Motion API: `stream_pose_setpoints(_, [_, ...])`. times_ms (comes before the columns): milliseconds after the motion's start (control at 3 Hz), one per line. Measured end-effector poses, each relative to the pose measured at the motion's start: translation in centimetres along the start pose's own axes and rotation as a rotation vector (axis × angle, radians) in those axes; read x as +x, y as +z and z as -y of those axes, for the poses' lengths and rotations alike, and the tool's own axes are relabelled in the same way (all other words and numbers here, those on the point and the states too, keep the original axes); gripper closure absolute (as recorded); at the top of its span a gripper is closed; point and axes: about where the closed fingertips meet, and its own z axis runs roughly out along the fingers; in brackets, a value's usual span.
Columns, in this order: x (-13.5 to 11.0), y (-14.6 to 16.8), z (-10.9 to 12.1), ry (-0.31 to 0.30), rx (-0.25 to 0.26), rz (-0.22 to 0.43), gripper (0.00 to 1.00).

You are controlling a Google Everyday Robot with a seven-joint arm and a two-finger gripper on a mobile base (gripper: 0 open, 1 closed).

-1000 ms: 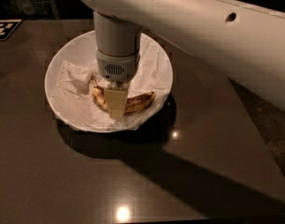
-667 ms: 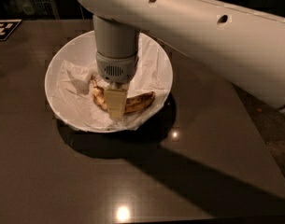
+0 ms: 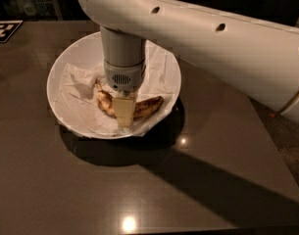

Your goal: Pick banana from white bowl

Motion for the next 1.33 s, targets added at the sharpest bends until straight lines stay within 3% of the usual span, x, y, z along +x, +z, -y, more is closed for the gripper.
stream_pose_setpoints(667, [0.6, 0.7, -0.2, 0.014, 0.028, -0.019, 0.92])
stream_pose_setpoints(1000, [0.6, -0.6, -1.0, -0.017, 0.028, 0.056, 1.00])
stream_pose_setpoints(1333, [0.6, -5.2, -3.6, -0.096, 0.044, 0.204, 1.00])
